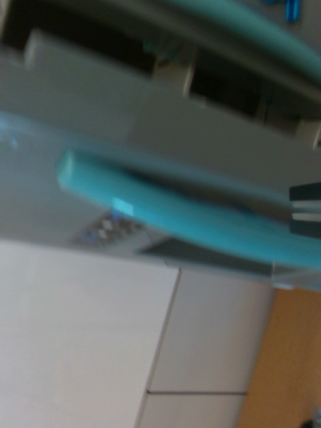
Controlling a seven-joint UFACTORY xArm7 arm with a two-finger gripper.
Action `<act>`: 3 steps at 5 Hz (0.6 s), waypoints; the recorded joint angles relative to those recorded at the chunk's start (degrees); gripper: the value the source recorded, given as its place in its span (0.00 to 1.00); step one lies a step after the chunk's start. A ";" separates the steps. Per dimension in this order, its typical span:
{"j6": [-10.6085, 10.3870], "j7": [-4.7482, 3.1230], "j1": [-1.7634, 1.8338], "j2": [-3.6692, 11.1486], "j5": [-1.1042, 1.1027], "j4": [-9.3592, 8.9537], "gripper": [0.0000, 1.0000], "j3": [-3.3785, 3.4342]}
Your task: Close fridge door
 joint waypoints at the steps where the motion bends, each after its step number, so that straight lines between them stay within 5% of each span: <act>1: 0.00 0.00 0.00 0.00 0.00 0.00 1.00 0.00; 2: 0.00 0.00 0.00 3.25 0.00 2.35 1.00 1.37; 3: 0.00 0.00 0.00 3.25 0.00 2.35 1.00 1.37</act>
